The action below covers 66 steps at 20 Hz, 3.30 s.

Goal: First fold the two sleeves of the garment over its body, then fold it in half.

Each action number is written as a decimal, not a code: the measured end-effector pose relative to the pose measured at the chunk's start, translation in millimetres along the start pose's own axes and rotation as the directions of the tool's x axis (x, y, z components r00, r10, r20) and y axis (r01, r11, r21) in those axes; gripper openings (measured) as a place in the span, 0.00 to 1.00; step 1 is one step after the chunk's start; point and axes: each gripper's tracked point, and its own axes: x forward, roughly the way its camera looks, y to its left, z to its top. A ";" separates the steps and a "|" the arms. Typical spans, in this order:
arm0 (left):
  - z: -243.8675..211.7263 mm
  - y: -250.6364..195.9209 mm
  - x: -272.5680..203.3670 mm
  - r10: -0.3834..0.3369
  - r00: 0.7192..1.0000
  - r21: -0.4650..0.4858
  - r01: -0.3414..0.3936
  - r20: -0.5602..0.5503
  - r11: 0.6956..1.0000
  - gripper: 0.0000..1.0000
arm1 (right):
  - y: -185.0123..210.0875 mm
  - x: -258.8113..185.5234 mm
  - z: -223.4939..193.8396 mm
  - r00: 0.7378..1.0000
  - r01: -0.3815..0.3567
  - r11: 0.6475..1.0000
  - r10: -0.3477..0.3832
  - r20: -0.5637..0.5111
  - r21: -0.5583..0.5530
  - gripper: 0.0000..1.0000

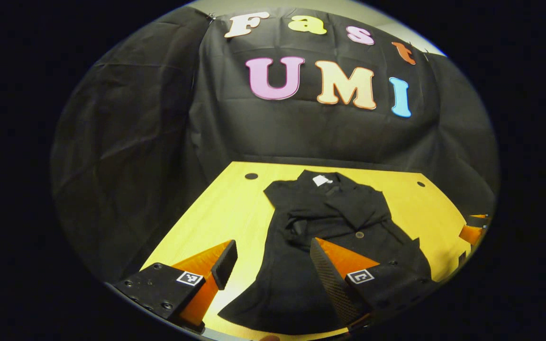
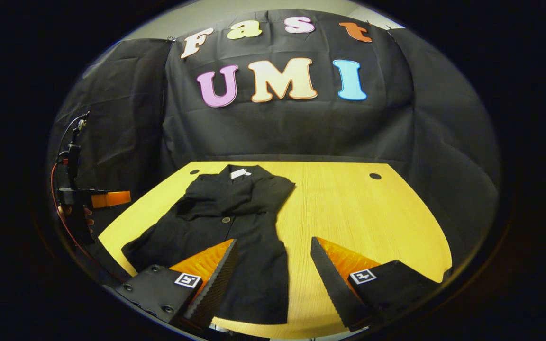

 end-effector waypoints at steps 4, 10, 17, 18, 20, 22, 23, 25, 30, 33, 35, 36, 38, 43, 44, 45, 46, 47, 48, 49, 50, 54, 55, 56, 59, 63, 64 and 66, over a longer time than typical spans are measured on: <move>-51.9 9.6 -5.4 0.002 0.995 0.012 -0.001 -0.100 1.000 0.94 | 8.4 2.4 -34.5 0.998 0.011 1.000 -0.011 -0.067 0.002 0.98; -124.9 13.8 -17.1 -0.004 0.965 0.026 0.011 -0.263 1.000 0.96 | 10.9 3.7 -91.3 0.981 0.024 0.999 -0.020 -0.194 0.021 0.98; -166.1 20.6 -17.4 -0.003 0.941 0.021 0.011 -0.338 1.000 0.96 | 4.4 9.9 -135.8 0.959 0.081 0.997 -0.078 -0.273 -0.001 0.98; -171.0 20.1 -16.6 -0.009 0.937 0.019 0.016 -0.350 1.000 0.96 | 3.8 12.8 -140.1 0.956 0.090 0.996 -0.085 -0.282 0.006 0.98; -178.7 19.9 -18.9 -0.012 0.930 0.030 0.025 -0.368 0.999 0.96 | 5.7 15.2 -151.9 0.946 0.105 0.994 -0.094 -0.312 0.018 0.98; -179.1 17.1 -18.0 -0.030 0.936 0.048 0.050 -0.352 0.998 0.97 | 9.1 18.8 -161.3 0.937 0.118 0.993 -0.105 -0.332 0.019 0.94; -176.3 17.0 -17.5 -0.041 0.940 0.053 0.062 -0.339 0.997 0.96 | 9.7 19.6 -167.2 0.931 0.126 0.992 -0.112 -0.346 0.016 0.99; -176.7 17.6 -15.9 -0.058 0.941 0.061 0.082 -0.332 0.995 0.96 | 10.2 17.9 -172.4 0.927 0.137 0.990 -0.120 -0.354 0.022 0.95; -179.0 5.2 -14.7 -0.107 0.939 0.082 0.141 -0.328 0.987 0.77 | 19.7 19.8 -166.1 0.939 0.084 0.996 -0.073 -0.337 0.018 0.85; -179.4 -9.9 -16.4 -0.149 0.928 0.069 0.183 -0.342 0.981 0.35 | 30.8 21.6 -170.5 0.936 0.011 1.000 -0.006 -0.353 0.011 0.44; -179.1 -11.1 -15.8 -0.148 0.928 0.035 0.169 -0.342 0.985 0.07 | 31.2 20.8 -169.5 0.934 -0.009 1.000 0.015 -0.356 0.018 0.18; -178.2 -11.8 -15.8 -0.151 0.929 0.012 0.165 -0.337 0.986 0.04 | 30.8 20.7 -168.3 0.933 -0.017 0.999 0.026 -0.360 0.027 0.12; -178.8 -13.0 -15.6 -0.161 0.929 -0.038 0.157 -0.333 0.987 0.00 | 29.7 24.5 -167.6 0.932 -0.038 0.998 0.051 -0.359 0.043 0.12; -179.1 -12.3 -14.5 -0.125 0.931 -0.061 0.111 -0.342 0.992 0.00 | 30.1 23.8 -166.6 0.925 -0.085 0.995 0.101 -0.366 0.060 0.04; -179.5 -12.8 -15.3 -0.117 0.934 -0.055 0.104 -0.339 0.993 0.00 | 30.0 23.7 -165.6 0.926 -0.096 0.994 0.111 -0.362 0.058 0.04; -178.8 -12.6 -15.0 -0.111 0.936 -0.059 0.097 -0.333 0.994 0.00 | 30.5 23.2 -166.7 0.926 -0.107 0.993 0.119 -0.357 0.055 0.04; -179.2 -11.6 -15.5 -0.107 0.938 -0.077 0.086 -0.329 0.993 0.00 | 30.5 24.2 -165.2 0.928 -0.118 0.992 0.128 -0.349 0.052 0.04; -177.9 -11.1 -15.0 -0.105 0.939 -0.103 0.075 -0.329 0.992 0.00 | 30.7 24.5 -165.4 0.928 -0.124 0.991 0.135 -0.347 0.052 0.04; -177.5 -11.3 -14.8 -0.101 0.937 -0.123 0.063 -0.333 0.990 0.00 | 30.1 24.7 -164.6 0.928 -0.126 0.991 0.137 -0.346 0.055 0.03; -178.4 -10.7 -14.7 -0.095 0.937 -0.132 0.053 -0.336 0.990 0.00 | 30.8 23.7 -163.2 0.928 -0.129 0.990 0.142 -0.343 0.058 0.03; -177.1 -11.7 -14.7 -0.090 0.938 -0.130 0.049 -0.334 0.990 0.00 | 31.2 24.1 -158.6 0.932 -0.137 0.989 0.149 -0.329 0.059 0.03; -162.2 -20.0 -22.0 -0.091 0.946 -0.116 0.057 -0.310 0.992 0.00 | 35.2 20.1 -135.3 0.942 -0.161 0.983 0.178 -0.284 0.082 0.03; -152.2 -21.4 -23.3 -0.097 0.954 -0.118 0.066 -0.283 0.991 0.00 | 39.1 17.7 -126.0 0.948 -0.166 0.982 0.184 -0.261 0.089 0.03; -143.4 -21.4 -24.5 -0.094 0.960 -0.124 0.063 -0.264 0.990 0.00 | 41.5 17.7 -116.3 0.951 -0.174 0.980 0.191 -0.243 0.093 0.03; -117.1 -24.9 -24.3 -0.097 0.974 -0.160 0.064 -0.206 0.985 0.00 | 48.0 15.2 -96.8 0.958 -0.185 0.979 0.200 -0.204 0.088 0.03; -91.6 -29.3 -24.8 -0.110 0.981 -0.154 0.085 -0.163 0.984 0.00 | 54.0 13.5 -69.7 0.969 -0.190 0.980 0.198 -0.148 0.064 0.03; -84.8 -30.3 -23.7 -0.113 0.982 -0.151 0.090 -0.151 0.984 0.00 | 55.3 13.0 -61.6 0.971 -0.193 0.979 0.200 -0.131 0.063 0.03; -70.7 -31.8 -22.5 -0.122 0.984 -0.152 0.102 -0.128 0.983 0.00 | 58.3 11.9 -44.3 0.974 -0.196 0.978 0.202 -0.101 0.066 0.03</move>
